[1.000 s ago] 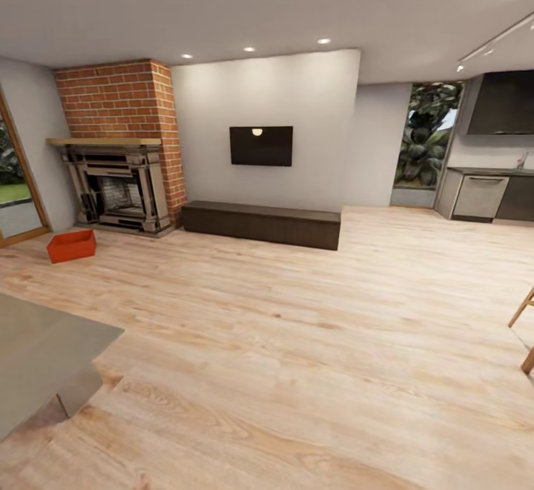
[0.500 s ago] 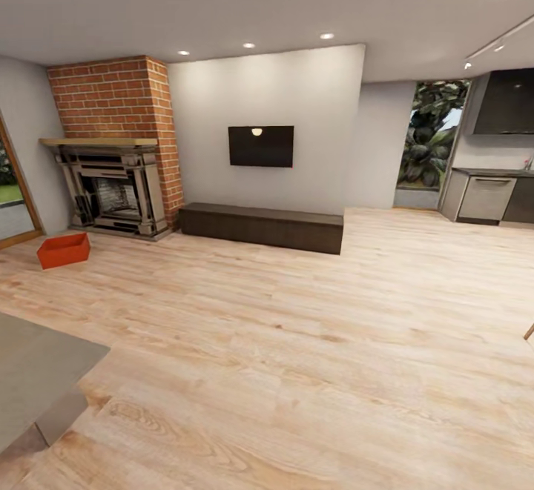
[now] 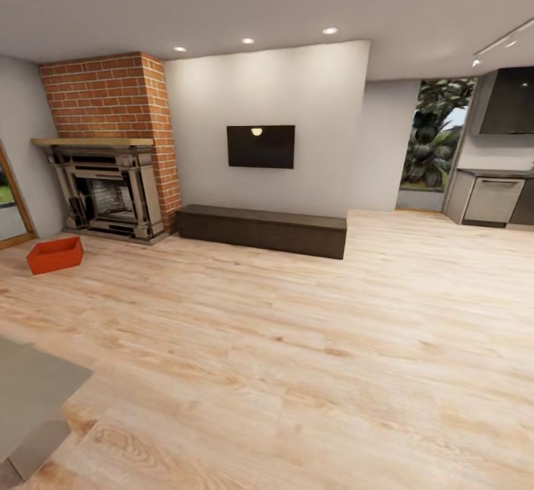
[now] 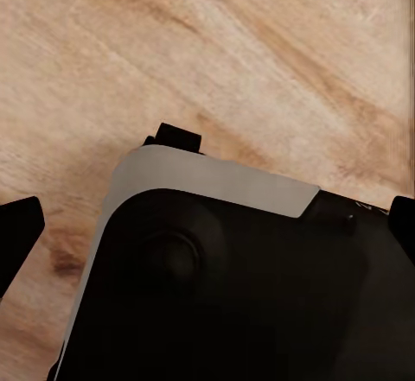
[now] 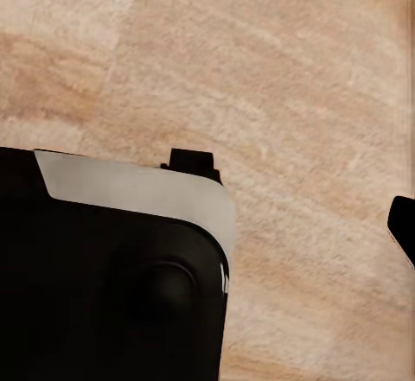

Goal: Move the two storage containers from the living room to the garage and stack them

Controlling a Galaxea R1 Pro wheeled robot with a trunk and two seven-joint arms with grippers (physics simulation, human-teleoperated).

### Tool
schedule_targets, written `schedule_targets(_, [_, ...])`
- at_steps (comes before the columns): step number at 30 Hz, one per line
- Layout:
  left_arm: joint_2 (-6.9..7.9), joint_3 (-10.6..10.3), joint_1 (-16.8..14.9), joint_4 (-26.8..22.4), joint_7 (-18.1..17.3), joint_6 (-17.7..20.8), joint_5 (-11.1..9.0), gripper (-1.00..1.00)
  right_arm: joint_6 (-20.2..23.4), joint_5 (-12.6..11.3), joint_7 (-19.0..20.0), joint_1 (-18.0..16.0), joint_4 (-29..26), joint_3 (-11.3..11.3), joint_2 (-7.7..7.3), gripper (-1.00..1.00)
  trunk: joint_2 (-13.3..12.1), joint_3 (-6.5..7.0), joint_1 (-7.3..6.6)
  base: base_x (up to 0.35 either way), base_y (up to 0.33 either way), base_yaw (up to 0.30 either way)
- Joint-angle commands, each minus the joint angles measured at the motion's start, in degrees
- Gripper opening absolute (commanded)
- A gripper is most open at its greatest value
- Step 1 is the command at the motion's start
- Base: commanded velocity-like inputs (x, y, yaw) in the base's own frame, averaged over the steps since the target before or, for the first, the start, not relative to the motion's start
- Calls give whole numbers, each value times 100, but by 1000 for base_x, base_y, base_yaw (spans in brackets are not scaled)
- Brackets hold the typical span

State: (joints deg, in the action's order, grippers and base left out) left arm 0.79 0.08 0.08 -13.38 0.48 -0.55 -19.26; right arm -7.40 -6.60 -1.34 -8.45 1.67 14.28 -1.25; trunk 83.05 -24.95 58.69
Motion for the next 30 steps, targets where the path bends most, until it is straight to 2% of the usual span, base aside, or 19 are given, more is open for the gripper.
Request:
schedule_targets(1, [0, 0, 1, -6, 5, -6, -21, 100, -37, -57, -1, -7, 18, 49, 4, 100, 2, -5, 3, 323, 0, 0])
schedule_targets(13, [0, 1, 1, -6, 5, 3, -23, 100, -37, -52, 12, -7, 18, 32, 76, 100, 2, -5, 3, 323, 0, 0])
schedule_targets(20, [0, 1, 1, -6, 5, 3, -22, 100, -41, -47, 5, -7, 18, 33, 61, 100, 2, -5, 3, 323, 0, 5])
schedule_targets(30, [0, 1, 1, -6, 5, -17, -22, 100, -42, -43, -6, -7, 13, 48, 38, 100, 2, -5, 3, 323, 0, 226])
